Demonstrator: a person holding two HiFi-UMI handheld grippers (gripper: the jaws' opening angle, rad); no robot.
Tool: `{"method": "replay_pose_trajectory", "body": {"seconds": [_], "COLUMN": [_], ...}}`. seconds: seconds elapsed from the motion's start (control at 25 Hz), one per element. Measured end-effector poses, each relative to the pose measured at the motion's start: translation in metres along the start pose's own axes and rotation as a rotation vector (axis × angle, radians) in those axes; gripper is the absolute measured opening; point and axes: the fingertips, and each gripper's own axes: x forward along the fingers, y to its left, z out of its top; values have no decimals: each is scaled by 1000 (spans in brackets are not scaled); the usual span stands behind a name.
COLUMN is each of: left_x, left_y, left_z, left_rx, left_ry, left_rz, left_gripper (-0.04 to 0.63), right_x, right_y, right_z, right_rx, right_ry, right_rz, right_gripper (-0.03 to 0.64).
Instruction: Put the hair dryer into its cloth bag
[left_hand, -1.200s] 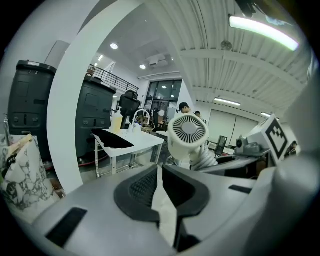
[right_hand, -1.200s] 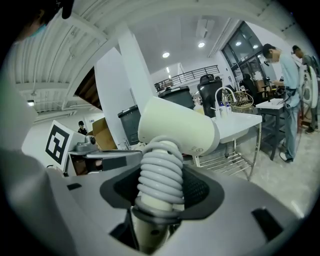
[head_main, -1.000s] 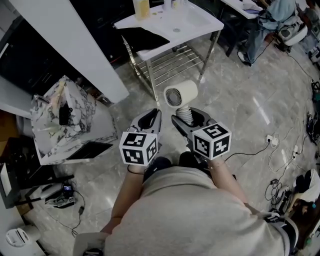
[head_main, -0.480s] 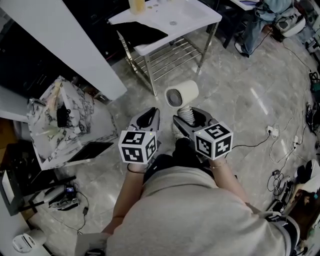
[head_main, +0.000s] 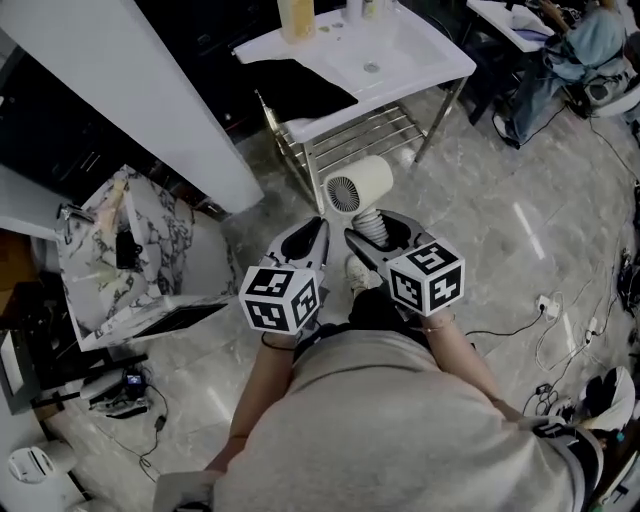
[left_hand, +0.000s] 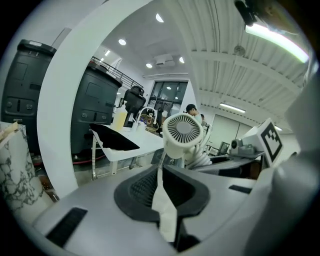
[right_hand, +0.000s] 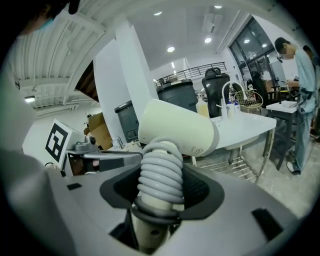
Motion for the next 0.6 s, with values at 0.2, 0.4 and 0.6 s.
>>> {"method": "replay_pose_trajectory", "body": {"seconds": [0.2, 0.4, 0.6], "left_x": [55, 96, 128], "left_y": [34, 52, 62], "left_z": [45, 68, 76], "left_rx": [37, -4, -61], "left_ry": [-5, -35, -38], "left_rz": [80, 91, 104], "left_gripper": [31, 31, 31], "right_x": [30, 45, 56], "right_y": [-50, -90, -122], "right_z": [44, 66, 73], "right_rx": [-2, -7, 8], "right_ry": [-13, -17, 9], "right_rz": [45, 58, 73], "right_gripper": [229, 229, 229]}}
